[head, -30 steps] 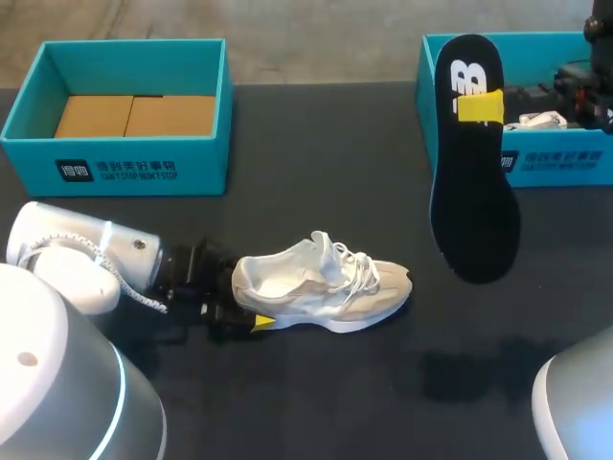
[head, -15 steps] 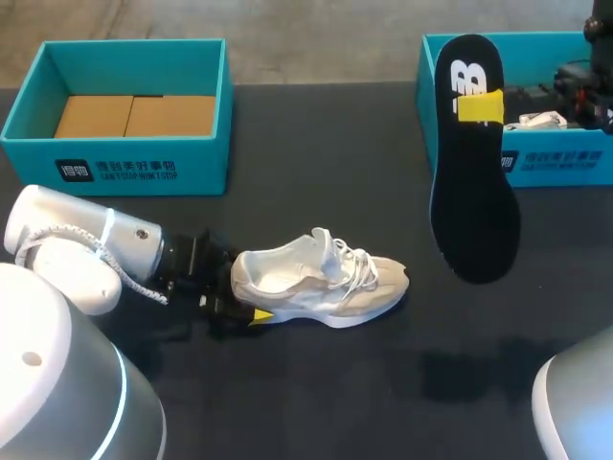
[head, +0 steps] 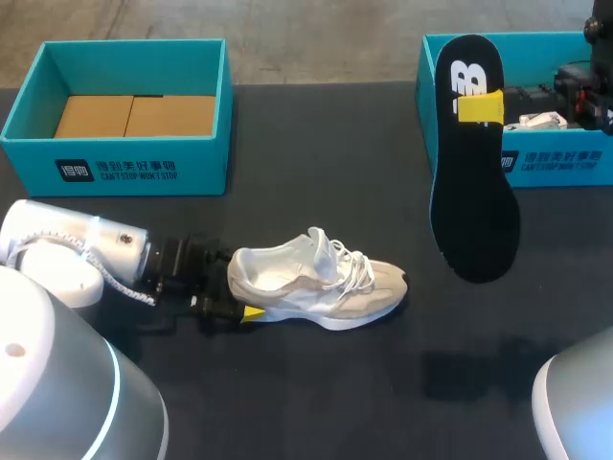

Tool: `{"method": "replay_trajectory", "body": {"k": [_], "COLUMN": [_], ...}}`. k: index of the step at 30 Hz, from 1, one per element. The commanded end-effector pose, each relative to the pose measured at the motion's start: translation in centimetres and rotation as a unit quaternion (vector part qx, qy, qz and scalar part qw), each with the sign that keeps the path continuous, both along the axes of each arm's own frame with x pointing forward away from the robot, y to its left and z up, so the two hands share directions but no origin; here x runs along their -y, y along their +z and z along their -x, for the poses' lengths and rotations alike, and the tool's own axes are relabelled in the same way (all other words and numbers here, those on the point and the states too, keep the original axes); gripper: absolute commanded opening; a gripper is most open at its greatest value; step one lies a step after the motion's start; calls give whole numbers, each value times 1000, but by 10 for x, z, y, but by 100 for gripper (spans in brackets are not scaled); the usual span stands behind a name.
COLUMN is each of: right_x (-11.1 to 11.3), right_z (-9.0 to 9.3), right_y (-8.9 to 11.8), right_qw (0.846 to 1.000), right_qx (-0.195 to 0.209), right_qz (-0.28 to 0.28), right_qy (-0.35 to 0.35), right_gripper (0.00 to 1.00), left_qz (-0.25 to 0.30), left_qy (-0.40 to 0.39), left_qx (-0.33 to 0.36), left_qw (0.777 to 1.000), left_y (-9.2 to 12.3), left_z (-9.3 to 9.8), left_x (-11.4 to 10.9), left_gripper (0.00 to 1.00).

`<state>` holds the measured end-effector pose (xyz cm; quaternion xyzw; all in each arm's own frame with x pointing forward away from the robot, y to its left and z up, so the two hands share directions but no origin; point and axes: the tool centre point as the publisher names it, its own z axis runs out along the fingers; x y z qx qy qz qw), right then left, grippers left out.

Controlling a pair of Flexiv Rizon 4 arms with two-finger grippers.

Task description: Take the shoe out of the shoebox, open the shoe tongue, remove and reinsert the insole, then place the shoe into the shoebox

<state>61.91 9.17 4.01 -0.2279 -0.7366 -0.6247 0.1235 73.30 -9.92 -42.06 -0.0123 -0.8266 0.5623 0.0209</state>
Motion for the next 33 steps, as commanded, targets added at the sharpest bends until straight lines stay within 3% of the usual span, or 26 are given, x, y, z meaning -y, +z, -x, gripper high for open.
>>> {"method": "replay_trajectory", "body": {"k": [1,17,33], "right_x": [-2,-2,-2], "right_z": [-4,-4,-4], "right_y": [1,1,1], "right_qw": [1000,1000,1000], "right_qx": [-2,-2,-2], "right_qz": [2,2,2], "right_qy": [2,2,2], "right_gripper": [0,0,0], "left_qz": [3,-58,-183], "left_qy": [-1,35,42], "left_qx": [6,10,22], "left_qw": [1000,998,982], "left_y": [13,34,56], "left_z": [8,8,27], "left_x": [-4,-16,-42], "left_gripper": [100,100,100]}}
